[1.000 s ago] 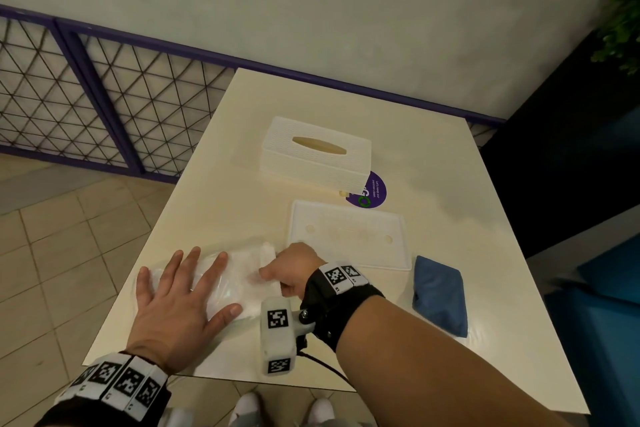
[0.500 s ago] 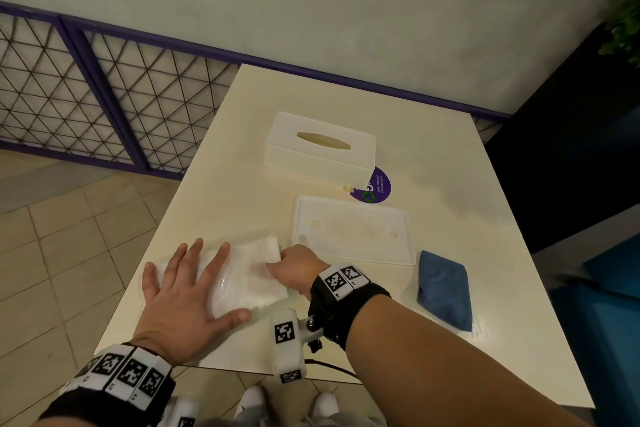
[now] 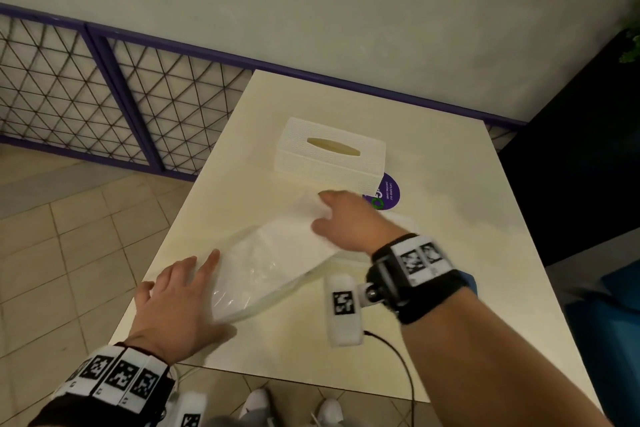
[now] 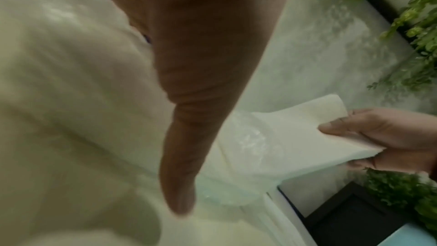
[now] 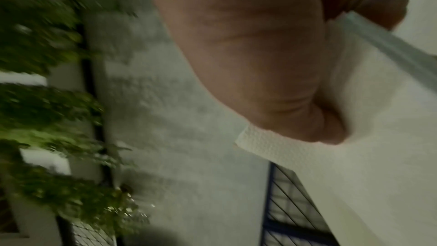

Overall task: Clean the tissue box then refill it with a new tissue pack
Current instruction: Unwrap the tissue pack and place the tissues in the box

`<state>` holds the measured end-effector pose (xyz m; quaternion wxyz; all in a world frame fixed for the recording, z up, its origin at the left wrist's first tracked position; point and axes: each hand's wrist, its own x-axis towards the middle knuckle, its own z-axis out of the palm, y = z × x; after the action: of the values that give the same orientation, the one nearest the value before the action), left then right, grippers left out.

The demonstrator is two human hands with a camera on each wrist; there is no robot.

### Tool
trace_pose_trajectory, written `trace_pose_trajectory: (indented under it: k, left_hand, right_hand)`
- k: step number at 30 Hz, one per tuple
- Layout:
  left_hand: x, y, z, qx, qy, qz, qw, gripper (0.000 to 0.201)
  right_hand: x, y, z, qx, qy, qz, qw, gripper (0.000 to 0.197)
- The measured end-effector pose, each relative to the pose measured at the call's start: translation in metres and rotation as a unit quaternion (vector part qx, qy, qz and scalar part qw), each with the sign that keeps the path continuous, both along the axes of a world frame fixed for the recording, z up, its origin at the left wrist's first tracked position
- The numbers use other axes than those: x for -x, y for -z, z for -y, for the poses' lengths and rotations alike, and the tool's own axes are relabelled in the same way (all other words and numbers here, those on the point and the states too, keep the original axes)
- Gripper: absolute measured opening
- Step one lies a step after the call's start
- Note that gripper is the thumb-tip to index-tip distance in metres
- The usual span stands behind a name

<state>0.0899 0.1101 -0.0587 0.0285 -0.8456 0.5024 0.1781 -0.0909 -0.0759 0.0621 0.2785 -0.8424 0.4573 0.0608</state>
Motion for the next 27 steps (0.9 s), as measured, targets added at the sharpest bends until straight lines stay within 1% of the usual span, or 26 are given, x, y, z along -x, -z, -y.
trace_pose_trajectory:
  k: [1, 2, 3, 4, 5, 6, 7, 8, 9, 10, 11, 12, 13, 14, 15, 16, 17, 18, 20, 21, 22, 25, 27]
  left_hand:
    - [0.003, -0.006, 0.004, -0.016, -0.005, -0.016, 1.0, 0.137]
    - [0.006, -0.012, 0.01, -0.003, -0.007, -0.04, 0.999, 0.141]
    - [0.011, -0.018, 0.018, 0.039, -0.007, -0.073, 0.997, 0.14]
    - [0.016, -0.023, 0.029, 0.096, -0.011, -0.119, 0.988, 0.134]
    - [0.021, -0.028, 0.042, 0.154, -0.023, -0.185, 0.97, 0.129]
    - [0.027, -0.034, 0.057, 0.202, -0.046, -0.269, 0.94, 0.126]
    - [0.034, -0.038, 0.072, 0.231, -0.078, -0.361, 0.9, 0.128]
    - [0.04, -0.042, 0.087, 0.244, -0.106, -0.456, 0.849, 0.134]
    - [0.046, -0.043, 0.101, 0.25, -0.127, -0.545, 0.791, 0.142]
    - [0.051, -0.044, 0.114, 0.253, -0.143, -0.611, 0.737, 0.149]
    - [0.056, -0.045, 0.125, 0.254, -0.153, -0.655, 0.695, 0.152]
    - [0.06, -0.044, 0.136, 0.251, -0.157, -0.689, 0.662, 0.153]
    - [0.064, -0.044, 0.144, 0.244, -0.158, -0.719, 0.632, 0.147]
    - [0.069, -0.042, 0.153, 0.233, -0.158, -0.741, 0.61, 0.137]
    - [0.073, -0.041, 0.159, 0.221, -0.158, -0.753, 0.599, 0.125]
    - [0.077, -0.039, 0.165, 0.214, -0.155, -0.754, 0.602, 0.113]
    - [0.081, -0.036, 0.169, 0.219, -0.155, -0.741, 0.616, 0.1]
    - [0.085, -0.035, 0.173, 0.236, -0.154, -0.714, 0.641, 0.086]
    - [0.093, -0.034, 0.179, 0.277, -0.144, -0.638, 0.704, 0.06]
    - [0.097, -0.034, 0.182, 0.291, -0.142, -0.606, 0.727, 0.047]
    - [0.1, -0.032, 0.184, 0.302, -0.146, -0.587, 0.737, 0.038]
    - [0.105, -0.02, 0.188, 0.311, -0.176, -0.555, 0.751, 0.026]
    - [0.108, -0.01, 0.188, 0.304, -0.194, -0.527, 0.77, 0.026]
  right_hand:
    - [0.012, -0.012, 0.008, 0.022, 0.003, 0.004, 1.0, 0.057]
    - [0.025, -0.023, 0.014, 0.039, 0.005, 0.01, 0.999, 0.053]
    - [0.037, -0.032, 0.02, 0.052, 0.006, 0.02, 0.998, 0.048]
    - [0.048, -0.04, 0.024, 0.059, 0.009, 0.034, 0.998, 0.044]
    - [0.059, -0.046, 0.027, 0.057, 0.016, 0.055, 0.997, 0.04]
    - [0.069, -0.051, 0.029, 0.042, 0.032, 0.087, 0.995, 0.037]
    - [0.079, -0.053, 0.031, 0.016, 0.055, 0.133, 0.99, 0.035]
    - [0.089, -0.053, 0.032, -0.013, 0.081, 0.183, 0.98, 0.033]
    - [0.098, -0.052, 0.033, -0.041, 0.105, 0.228, 0.967, 0.03]
    - [0.106, -0.048, 0.035, -0.063, 0.122, 0.261, 0.956, 0.028]
    - [0.114, -0.044, 0.036, -0.08, 0.133, 0.286, 0.946, 0.027]
    - [0.121, -0.038, 0.037, -0.097, 0.143, 0.307, 0.936, 0.027]
    - [0.127, -0.032, 0.038, -0.113, 0.153, 0.328, 0.925, 0.026]
    - [0.133, -0.026, 0.039, -0.127, 0.163, 0.349, 0.914, 0.026]
    - [0.138, -0.02, 0.041, -0.139, 0.174, 0.369, 0.902, 0.026]
    - [0.142, -0.015, 0.043, -0.148, 0.188, 0.384, 0.892, 0.026]
    - [0.145, -0.008, 0.046, -0.152, 0.205, 0.393, 0.883, 0.026]
    - [0.148, 0.0, 0.049, -0.148, 0.226, 0.396, 0.877, 0.026]
    - [0.151, 0.019, 0.056, -0.118, 0.271, 0.393, 0.871, 0.027]
    - [0.152, 0.031, 0.057, -0.103, 0.292, 0.391, 0.867, 0.027]
    - [0.151, 0.042, 0.057, -0.096, 0.311, 0.394, 0.86, 0.028]
    - [0.147, 0.075, 0.053, -0.114, 0.349, 0.41, 0.835, 0.031]
    - [0.145, 0.095, 0.052, -0.118, 0.357, 0.396, 0.838, 0.036]
